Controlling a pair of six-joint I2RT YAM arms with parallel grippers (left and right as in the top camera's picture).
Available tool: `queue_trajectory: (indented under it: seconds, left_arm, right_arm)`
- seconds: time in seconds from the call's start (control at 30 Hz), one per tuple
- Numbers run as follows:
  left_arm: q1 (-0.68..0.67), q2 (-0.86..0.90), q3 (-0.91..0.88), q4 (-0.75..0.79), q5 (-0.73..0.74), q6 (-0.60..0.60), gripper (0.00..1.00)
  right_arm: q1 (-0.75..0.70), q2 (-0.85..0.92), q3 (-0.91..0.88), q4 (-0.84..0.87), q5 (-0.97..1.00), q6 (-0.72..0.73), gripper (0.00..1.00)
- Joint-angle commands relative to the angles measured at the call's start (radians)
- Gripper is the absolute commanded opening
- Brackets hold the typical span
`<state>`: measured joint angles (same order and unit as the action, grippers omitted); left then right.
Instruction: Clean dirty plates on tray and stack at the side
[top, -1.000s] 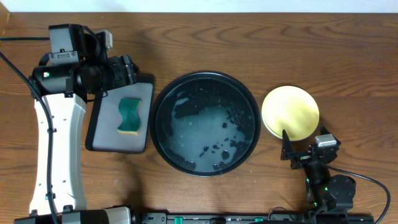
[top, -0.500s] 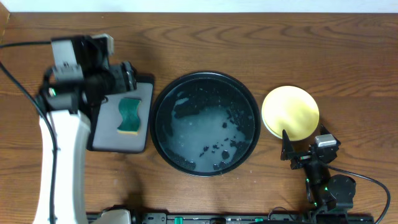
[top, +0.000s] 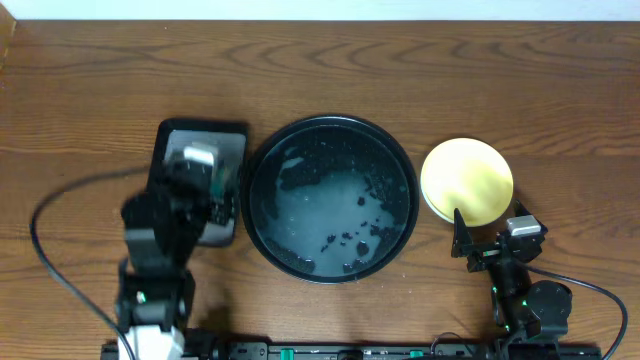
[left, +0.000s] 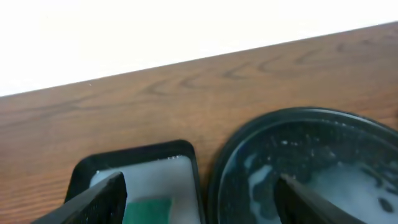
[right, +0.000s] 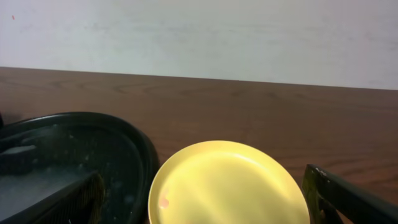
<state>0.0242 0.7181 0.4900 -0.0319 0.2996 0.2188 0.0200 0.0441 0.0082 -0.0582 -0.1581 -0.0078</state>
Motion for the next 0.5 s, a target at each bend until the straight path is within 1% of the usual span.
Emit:
queue_trajectory:
  seconds: [0.0, 0.2, 0.37, 0.47]
  left_arm:
    - [0.002, -0.140, -0.148, 0.056, -0.025, 0.045, 0.76]
    - [0.002, -0.343, -0.322, 0.076, -0.050, 0.074, 0.76]
    - [0.002, -0.481, -0.406, 0.073, -0.062, 0.122, 0.76]
    - [0.003, -0.552, -0.441, 0.052, -0.082, 0.126, 0.76]
  right_arm:
    - [0.008, 0.000, -0.003, -0.002, -0.004, 0.011, 0.99]
    - [0.008, 0.000, -0.003, -0.003, -0.004, 0.011, 0.99]
    - [0.008, 0.000, -0.003, -0.003, -0.004, 0.011, 0.99]
    - [0.008, 0.000, -0.003, -0.003, -0.004, 0.011, 0.99]
